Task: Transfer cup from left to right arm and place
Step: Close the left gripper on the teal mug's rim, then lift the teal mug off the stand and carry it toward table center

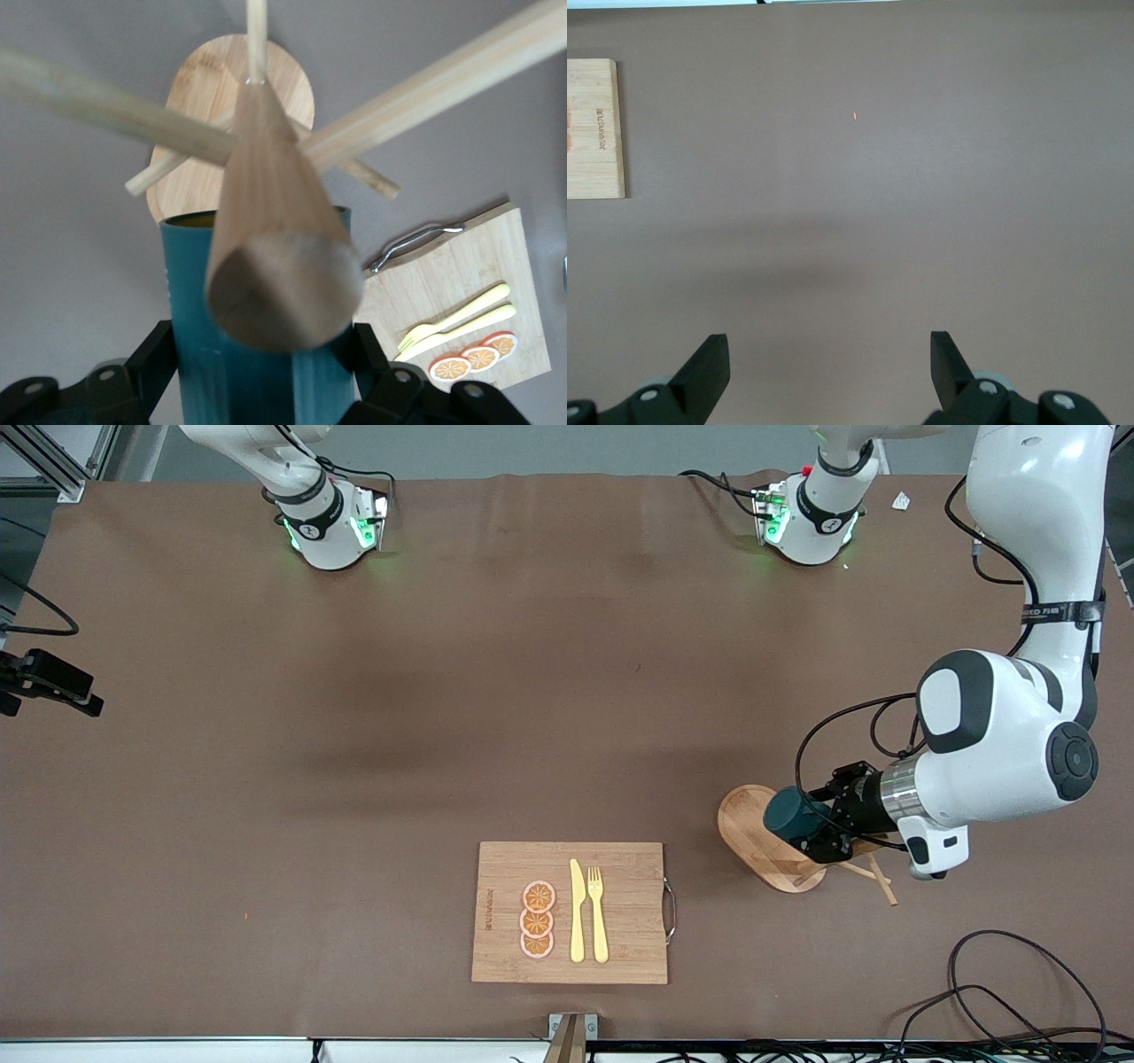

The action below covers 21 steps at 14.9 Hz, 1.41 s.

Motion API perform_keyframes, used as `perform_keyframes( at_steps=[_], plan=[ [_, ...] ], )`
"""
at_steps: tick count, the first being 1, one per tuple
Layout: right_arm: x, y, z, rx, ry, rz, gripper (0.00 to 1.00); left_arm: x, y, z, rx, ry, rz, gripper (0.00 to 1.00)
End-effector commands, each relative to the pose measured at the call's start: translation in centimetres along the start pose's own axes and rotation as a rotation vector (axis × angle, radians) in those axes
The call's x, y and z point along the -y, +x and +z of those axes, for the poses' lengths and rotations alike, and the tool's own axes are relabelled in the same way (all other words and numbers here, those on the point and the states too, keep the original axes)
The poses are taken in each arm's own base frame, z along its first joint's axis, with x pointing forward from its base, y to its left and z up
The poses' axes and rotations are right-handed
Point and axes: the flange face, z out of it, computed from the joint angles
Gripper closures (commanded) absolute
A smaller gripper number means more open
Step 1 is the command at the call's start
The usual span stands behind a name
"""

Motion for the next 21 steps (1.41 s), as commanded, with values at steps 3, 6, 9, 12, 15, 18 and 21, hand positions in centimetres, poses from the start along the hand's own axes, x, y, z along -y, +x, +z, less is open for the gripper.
perform_keyframes(
  at_steps=[3, 6, 9, 12, 15, 18, 21],
  plan=[
    [-0.1, -0.2, -0.4, -0.008, 0.005, 0.009, 0.00, -1.0, -5.1, -0.4, 0.009, 0.031, -0.042, 0.22],
    [-0.1, -0.2, -0.4, -0.008, 0.007, 0.009, 0.00, -2.0, -10.2, 0.7, 0.010, 0.049, -0.035, 0.22],
    [-0.1, -0.2, -0.4, -0.008, 0.005, 0.009, 0.00, -3.1, -15.1, 1.6, 0.010, 0.054, -0.051, 0.22],
    [-0.3, -0.2, -0.4, -0.008, 0.005, 0.012, 0.00, -3.7, -20.8, 4.4, -0.013, 0.089, -0.006, 0.22],
    [-0.2, -0.2, -0.4, -0.008, 0.005, 0.010, 0.00, -4.1, -26.1, 7.7, -0.110, 0.121, 0.047, 0.22],
    [-0.3, -0.2, -0.4, -0.008, 0.005, 0.012, 0.00, -3.8, -30.5, 11.7, -0.210, 0.146, 0.148, 0.22],
    [-0.2, -0.2, -0.4, -0.008, 0.005, 0.010, 0.00, -2.8, -34.8, 16.4, -0.346, 0.160, 0.248, 0.22]
  ],
)
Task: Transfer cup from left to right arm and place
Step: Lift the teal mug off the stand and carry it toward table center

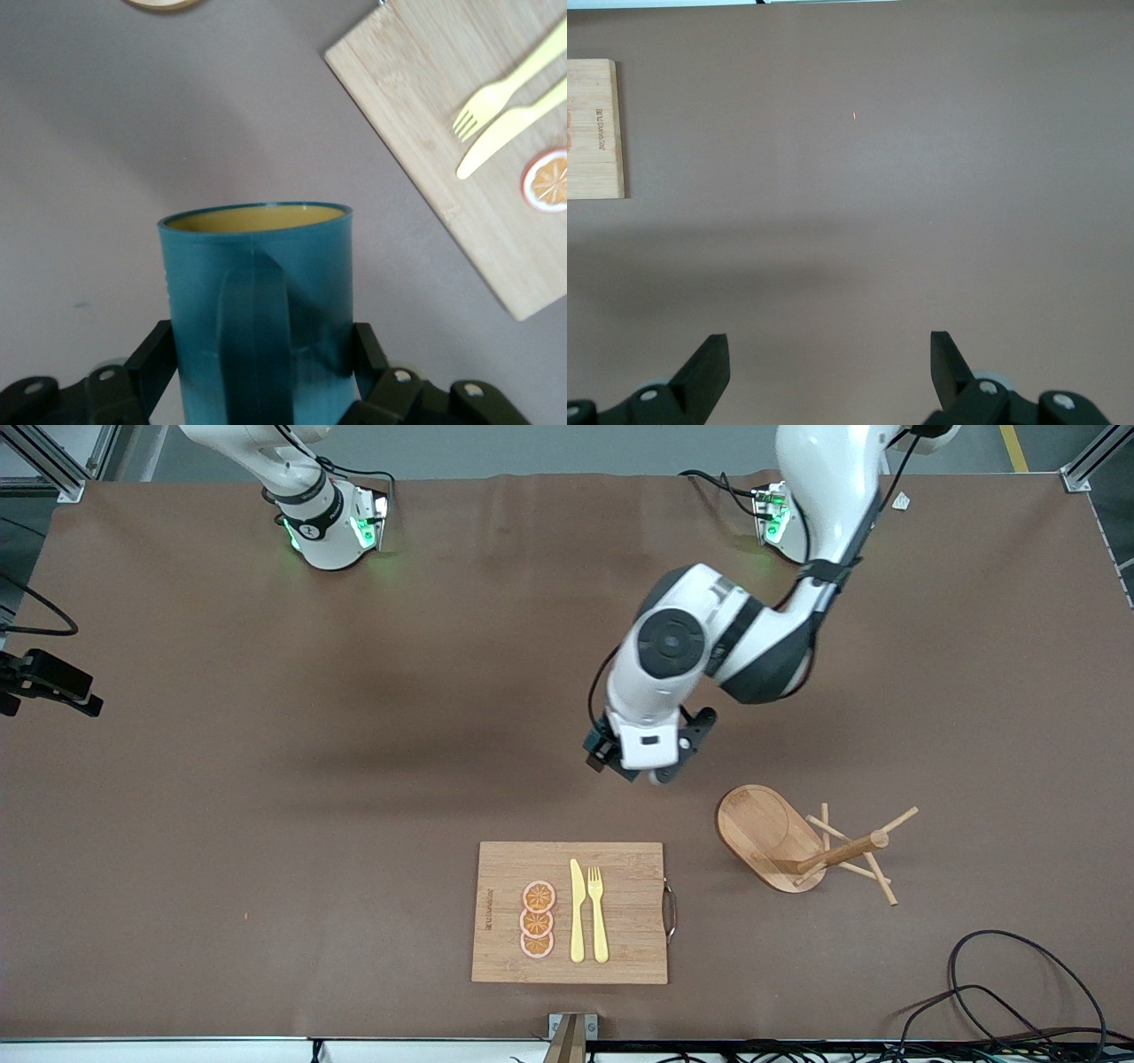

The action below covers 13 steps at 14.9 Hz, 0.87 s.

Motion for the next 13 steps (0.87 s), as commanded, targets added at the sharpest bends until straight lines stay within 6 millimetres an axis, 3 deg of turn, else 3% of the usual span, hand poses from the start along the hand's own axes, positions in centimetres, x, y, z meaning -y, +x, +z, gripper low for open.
perform_keyframes(
  at_steps=[1, 5, 9, 13],
  plan=[
    [-0.1, -0.2, -0.4, -0.008, 0.005, 0.009, 0.00, -1.0, -4.1, 3.1, -0.151, 0.009, 0.068, 0.22],
    [-0.4, -0.2, -0.3, -0.008, 0.006, 0.014, 0.00, -0.4, -11.1, 8.2, -0.410, 0.012, 0.192, 0.22],
    [-0.5, -0.1, -0.3, -0.016, 0.005, 0.012, 0.00, 0.4, -15.9, 12.0, -0.639, -0.039, 0.314, 0.26],
    [-0.6, -0.1, -0.3, -0.016, 0.005, 0.014, 0.00, 1.4, -19.4, 17.3, -0.857, -0.152, 0.372, 0.25]
  ],
)
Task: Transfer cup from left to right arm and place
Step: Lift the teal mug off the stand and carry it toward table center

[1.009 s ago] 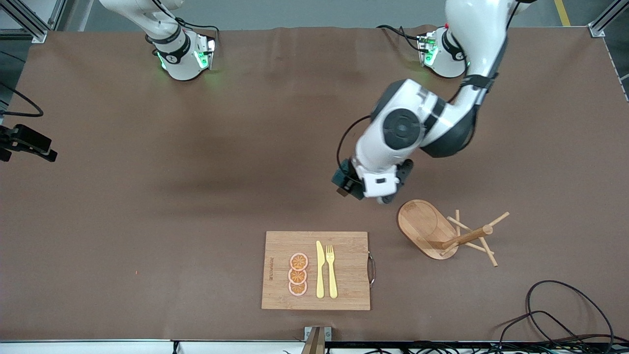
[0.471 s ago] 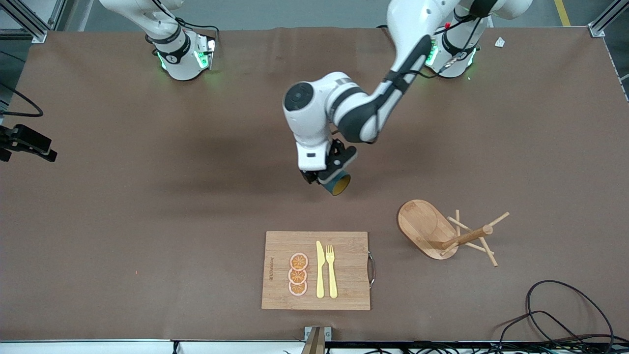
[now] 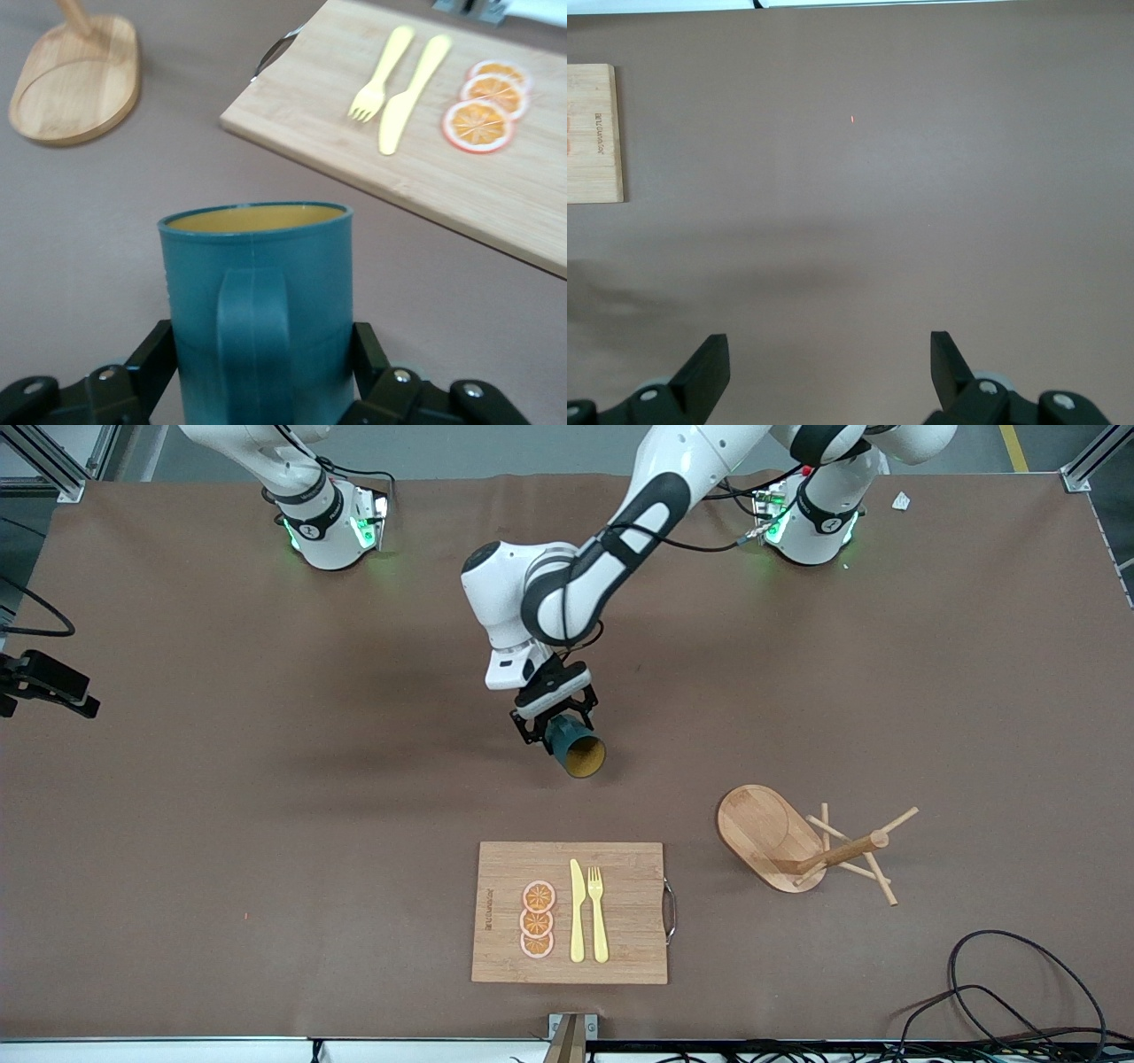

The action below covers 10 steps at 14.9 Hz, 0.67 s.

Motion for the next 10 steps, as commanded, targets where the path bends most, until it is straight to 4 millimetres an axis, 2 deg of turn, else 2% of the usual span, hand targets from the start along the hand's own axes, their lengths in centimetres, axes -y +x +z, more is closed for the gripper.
perform_keyframes(
  at_steps=[1, 3, 7, 8, 10],
  plan=[
    [-0.2, -0.1, -0.2, -0.008, 0.006, 0.008, 0.00, -0.7, -3.9, 1.1, -0.168, -0.083, 0.019, 0.25],
    [-0.2, -0.1, -0.2, -0.008, 0.006, 0.006, 0.00, -0.9, -5.8, 1.8, -0.277, -0.158, 0.052, 0.25],
    [-0.3, -0.1, -0.2, -0.007, 0.006, 0.011, 0.00, -0.4, -8.7, 1.6, -0.368, -0.229, 0.093, 0.25],
    [-0.3, -0.1, -0.2, -0.008, 0.004, 0.011, 0.00, -0.2, -10.5, 1.7, -0.395, -0.255, 0.137, 0.25],
    [0.0, 0.0, -0.3, -0.011, 0.006, 0.009, 0.00, -0.1, -11.9, 2.8, -0.444, -0.291, 0.183, 0.25]
  ],
)
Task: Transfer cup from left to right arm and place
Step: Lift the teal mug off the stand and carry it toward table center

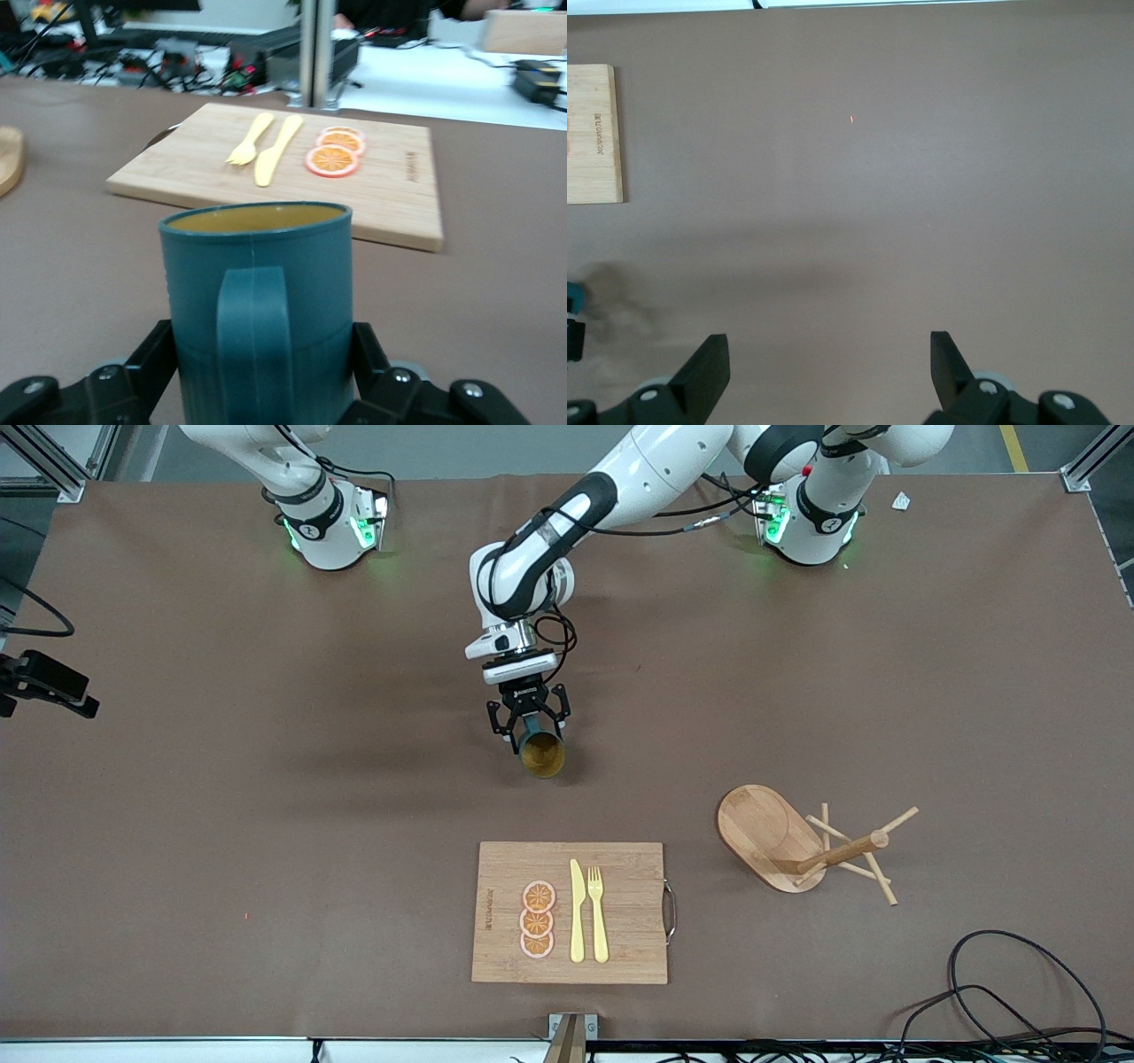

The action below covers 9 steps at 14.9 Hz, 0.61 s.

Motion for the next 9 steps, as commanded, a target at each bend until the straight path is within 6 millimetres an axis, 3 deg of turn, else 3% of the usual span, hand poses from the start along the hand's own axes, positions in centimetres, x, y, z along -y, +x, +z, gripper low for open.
perform_keyframes(
  at_steps=[1, 5, 6, 7, 8, 9],
  plan=[
    [0.0, -0.1, -0.2, -0.008, 0.010, 0.009, 0.00, 0.0, -1.8, 0.3, -0.087, -0.056, 0.040, 0.25],
    [0.8, 0.8, 2.1, 0.031, -0.004, -0.016, 0.00, 0.0, -3.5, 0.4, -0.147, -0.113, 0.028, 0.20],
    [0.9, 1.5, 3.8, 0.052, -0.005, -0.014, 0.00, 0.1, -4.1, 0.1, -0.146, -0.119, 0.024, 0.15],
    [1.0, 2.7, 6.9, 0.091, -0.007, -0.014, 0.00, 0.4, -5.2, -0.1, -0.146, -0.117, 0.024, 0.01],
    [1.0, 4.4, 12.3, 0.162, -0.009, -0.014, 0.00, 0.9, -5.7, 0.1, -0.160, -0.100, 0.027, 0.00],
    [0.6, 5.1, 15.5, 0.200, -0.006, -0.020, 0.00, 1.4, -6.1, 0.0, -0.167, -0.088, 0.029, 0.00]
  ],
)
